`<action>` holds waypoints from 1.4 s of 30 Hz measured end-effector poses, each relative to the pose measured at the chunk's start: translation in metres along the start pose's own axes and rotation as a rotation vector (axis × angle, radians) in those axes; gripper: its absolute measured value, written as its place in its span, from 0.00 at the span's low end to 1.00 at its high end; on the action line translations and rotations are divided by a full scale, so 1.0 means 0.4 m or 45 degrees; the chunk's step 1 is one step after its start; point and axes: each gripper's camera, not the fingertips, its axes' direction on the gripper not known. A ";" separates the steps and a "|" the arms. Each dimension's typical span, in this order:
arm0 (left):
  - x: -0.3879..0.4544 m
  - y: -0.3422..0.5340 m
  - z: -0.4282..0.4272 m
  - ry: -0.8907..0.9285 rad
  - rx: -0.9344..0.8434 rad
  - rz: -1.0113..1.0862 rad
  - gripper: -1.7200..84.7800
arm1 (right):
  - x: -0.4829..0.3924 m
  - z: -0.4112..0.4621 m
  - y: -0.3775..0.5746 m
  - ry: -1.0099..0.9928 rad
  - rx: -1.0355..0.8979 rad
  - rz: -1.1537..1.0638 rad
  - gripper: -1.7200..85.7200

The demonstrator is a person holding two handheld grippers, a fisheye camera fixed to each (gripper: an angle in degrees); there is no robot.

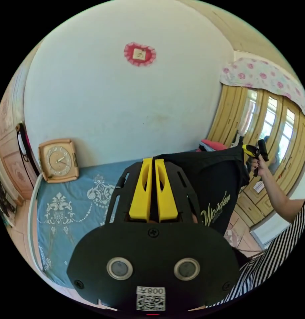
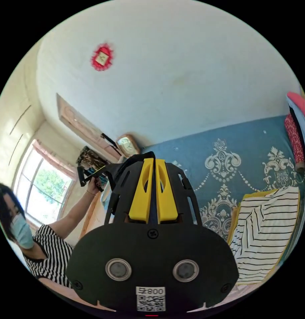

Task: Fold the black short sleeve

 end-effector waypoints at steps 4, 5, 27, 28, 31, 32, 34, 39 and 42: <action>-0.111 0.009 0.278 -0.072 -0.262 -0.152 0.05 | 0.179 0.200 -0.033 0.208 -0.137 0.192 0.06; -0.141 0.040 0.346 -0.097 -0.337 -0.194 0.05 | 0.227 0.250 -0.018 0.228 -0.166 0.220 0.07; -0.308 0.811 0.371 0.153 -0.942 -0.394 0.10 | 0.399 0.605 0.672 0.419 -0.729 0.358 0.11; -0.312 0.811 0.366 0.154 -0.942 -0.396 0.10 | 0.398 0.613 0.677 0.437 -0.718 0.357 0.11; -0.330 0.810 0.337 0.140 -0.939 -0.395 0.09 | 0.391 0.632 0.698 0.508 -0.685 0.332 0.10; -0.337 0.809 0.324 0.124 -0.942 -0.392 0.07 | 0.393 0.635 0.708 0.512 -0.670 0.337 0.08; -0.349 0.808 0.307 0.191 -0.940 -0.399 0.06 | 0.400 0.641 0.719 0.514 -0.662 0.352 0.06; -0.417 0.789 0.170 0.272 -0.842 -0.533 0.04 | 0.409 0.646 0.738 0.399 -0.735 0.381 0.03; -0.469 0.778 0.022 0.314 -0.714 -0.606 0.04 | 0.392 0.600 0.747 0.296 -0.650 0.391 0.03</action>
